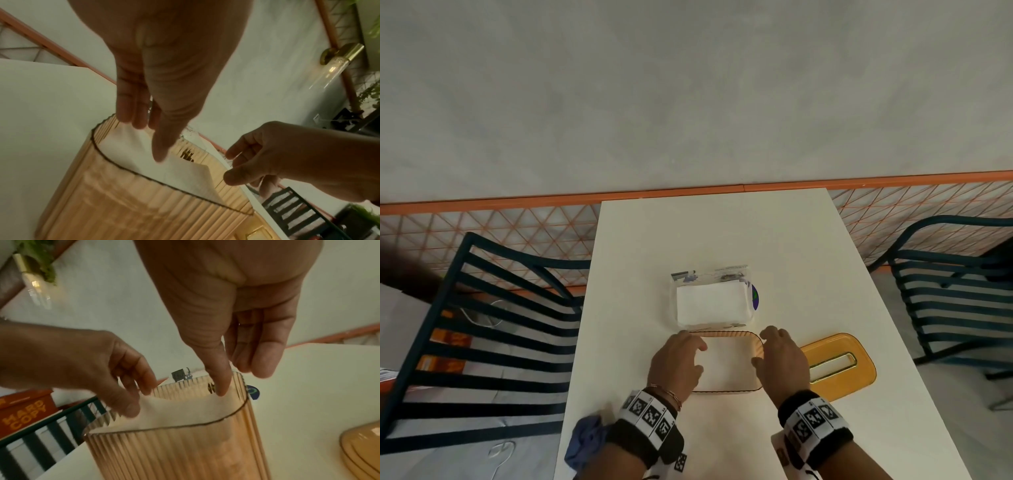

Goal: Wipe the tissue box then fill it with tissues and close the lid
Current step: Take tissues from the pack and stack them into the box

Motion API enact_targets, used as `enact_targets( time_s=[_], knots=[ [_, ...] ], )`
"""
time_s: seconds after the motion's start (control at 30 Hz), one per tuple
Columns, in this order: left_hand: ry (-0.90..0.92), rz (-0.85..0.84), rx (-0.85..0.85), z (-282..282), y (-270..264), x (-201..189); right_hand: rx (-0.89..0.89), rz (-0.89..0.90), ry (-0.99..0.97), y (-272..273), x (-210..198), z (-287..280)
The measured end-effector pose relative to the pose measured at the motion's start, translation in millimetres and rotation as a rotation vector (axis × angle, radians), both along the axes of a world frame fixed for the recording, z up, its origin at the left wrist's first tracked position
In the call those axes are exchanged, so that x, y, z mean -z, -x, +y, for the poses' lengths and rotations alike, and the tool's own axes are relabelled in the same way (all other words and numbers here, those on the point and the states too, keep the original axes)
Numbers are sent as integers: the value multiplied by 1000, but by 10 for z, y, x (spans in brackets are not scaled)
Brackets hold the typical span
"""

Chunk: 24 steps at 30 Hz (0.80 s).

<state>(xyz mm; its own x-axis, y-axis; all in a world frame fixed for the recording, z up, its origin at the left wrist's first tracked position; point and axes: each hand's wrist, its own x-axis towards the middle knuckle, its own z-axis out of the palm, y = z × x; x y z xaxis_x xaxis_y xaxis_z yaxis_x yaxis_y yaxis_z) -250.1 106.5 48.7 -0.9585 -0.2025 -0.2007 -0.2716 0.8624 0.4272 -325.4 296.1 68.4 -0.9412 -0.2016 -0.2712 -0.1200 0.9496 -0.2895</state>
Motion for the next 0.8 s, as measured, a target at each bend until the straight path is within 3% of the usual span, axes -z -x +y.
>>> enact_targets(
  time_s=[0.13,0.27,0.37,0.47,0.57,0.8],
  knots=[
    [-60,-131,186,16,63,150,115,-131,74,55,82,102],
    [-1,-186,219,70,140,163,207,-223,188,123,120,143],
    [-66,-138,106,9,296,-9,240,-278,253,150,158,204],
    [-151,-16,-169,-173,587,-200,267,-311,308,173,198,272],
    [-186,-107,-365,-396,891,-133,294,-345,339,199,201,303],
    [-79,-391,-354,-514,1220,53,313,-387,355,222,208,304]
  ],
)
